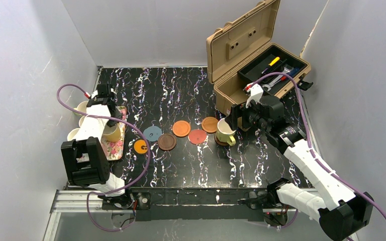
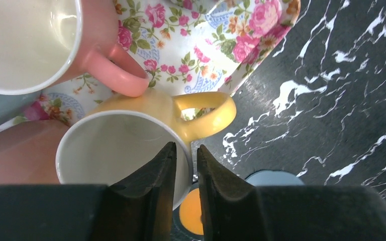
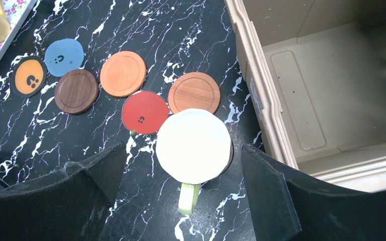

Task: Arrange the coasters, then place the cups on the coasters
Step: Place the cup on the coaster, then pick up the cup from the tray.

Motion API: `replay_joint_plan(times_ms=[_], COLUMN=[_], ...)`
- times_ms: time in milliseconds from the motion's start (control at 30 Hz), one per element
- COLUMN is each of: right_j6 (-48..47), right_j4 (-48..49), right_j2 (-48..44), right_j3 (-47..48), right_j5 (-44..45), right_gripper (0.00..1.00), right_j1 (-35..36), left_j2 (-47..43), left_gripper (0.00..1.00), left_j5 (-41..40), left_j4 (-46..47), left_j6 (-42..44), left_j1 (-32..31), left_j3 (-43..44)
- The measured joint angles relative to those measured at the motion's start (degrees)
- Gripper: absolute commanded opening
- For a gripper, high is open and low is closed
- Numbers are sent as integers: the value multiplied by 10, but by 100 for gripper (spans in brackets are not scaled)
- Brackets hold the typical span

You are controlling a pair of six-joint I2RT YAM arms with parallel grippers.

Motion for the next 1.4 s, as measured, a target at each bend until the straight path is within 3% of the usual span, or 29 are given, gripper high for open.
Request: replay_joint_plan(times_ms=[200, 467, 733, 967, 1400], right_j6=[0, 0, 0, 0, 0], right_j4=[0, 2, 4, 3, 9], right_j2=[0, -4, -4, -14, -21], right_j3=[0, -9, -9, -9, -19], right_j5=[2, 2, 0, 0, 0], right_gripper=[93, 93, 93, 94, 95], right_j1=[0, 0, 0, 0, 0], left_j2=[8, -15, -51, -49, -36], left_gripper=[46, 70, 56, 49, 48], left_j5=[22, 31, 11, 2, -5], left_j4=[6, -18, -23, 6, 29], left_j6=[-10, 55, 148, 189, 189], left_j1=[16, 20, 33, 50, 67], left_j3=[12, 53, 52, 1, -15])
